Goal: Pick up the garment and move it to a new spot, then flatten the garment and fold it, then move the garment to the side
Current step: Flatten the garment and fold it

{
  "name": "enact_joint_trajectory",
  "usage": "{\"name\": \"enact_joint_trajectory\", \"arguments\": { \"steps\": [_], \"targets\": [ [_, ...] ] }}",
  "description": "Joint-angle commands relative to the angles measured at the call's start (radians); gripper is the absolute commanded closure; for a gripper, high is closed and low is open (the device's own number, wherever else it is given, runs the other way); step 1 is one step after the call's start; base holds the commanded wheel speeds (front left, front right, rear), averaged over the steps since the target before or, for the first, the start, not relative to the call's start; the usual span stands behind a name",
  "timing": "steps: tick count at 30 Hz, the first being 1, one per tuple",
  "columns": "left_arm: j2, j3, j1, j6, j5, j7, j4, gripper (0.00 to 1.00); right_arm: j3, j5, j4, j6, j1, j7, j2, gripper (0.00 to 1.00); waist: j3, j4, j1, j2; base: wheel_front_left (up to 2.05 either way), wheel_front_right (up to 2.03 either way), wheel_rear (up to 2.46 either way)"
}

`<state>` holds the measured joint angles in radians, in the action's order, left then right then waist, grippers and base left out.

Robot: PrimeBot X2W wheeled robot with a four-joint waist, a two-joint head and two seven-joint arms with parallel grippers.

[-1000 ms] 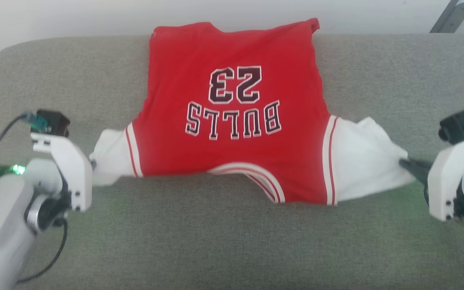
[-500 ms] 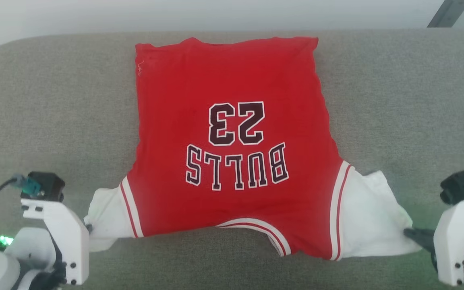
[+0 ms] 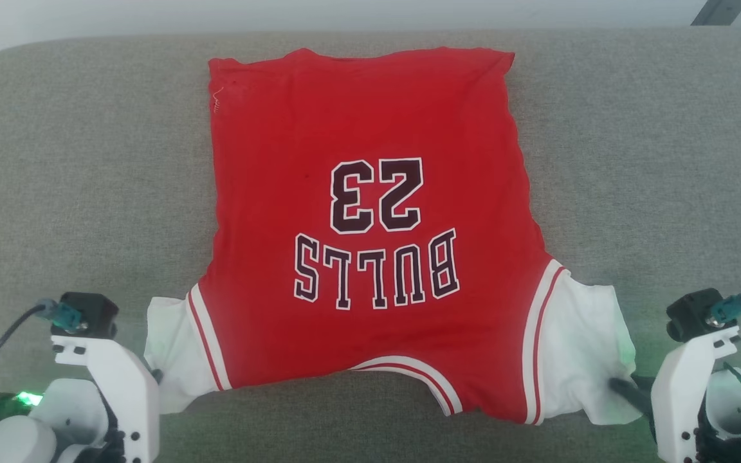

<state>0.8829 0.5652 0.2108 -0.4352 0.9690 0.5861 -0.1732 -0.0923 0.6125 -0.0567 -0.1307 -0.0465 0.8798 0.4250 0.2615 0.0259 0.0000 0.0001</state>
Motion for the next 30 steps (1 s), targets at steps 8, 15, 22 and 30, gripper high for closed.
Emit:
{"name": "enact_joint_trajectory", "arguments": {
  "steps": [8,15,22,30],
  "targets": [
    [-0.035,0.014,0.033,0.025,-0.027,-0.039,0.013,1.00,0.041,-0.020,-0.074,0.000,-0.043,-0.032,0.003,0.00,0.013,0.004,0.0000,-0.0001,0.00,0.00,0.00],
    [-0.065,0.022,0.064,0.042,-0.046,-0.066,0.021,1.00,0.107,-0.088,-0.150,0.000,-0.166,-0.152,-0.014,0.00,0.053,0.025,0.0000,-0.0001,0.00,0.00,0.00],
    [-0.108,0.044,0.119,0.074,-0.067,-0.079,0.042,1.00,0.048,-0.154,0.010,0.000,-0.435,-0.312,-0.032,0.00,0.117,0.070,0.0000,-0.0001,0.00,0.00,0.00],
    [-0.183,0.081,0.217,0.124,-0.089,-0.084,0.090,1.00,-0.054,-0.184,0.357,0.000,-0.780,-0.371,-0.023,0.00,0.202,0.159,0.0000,-0.0001,0.00,0.00,0.00]
  ]
}}
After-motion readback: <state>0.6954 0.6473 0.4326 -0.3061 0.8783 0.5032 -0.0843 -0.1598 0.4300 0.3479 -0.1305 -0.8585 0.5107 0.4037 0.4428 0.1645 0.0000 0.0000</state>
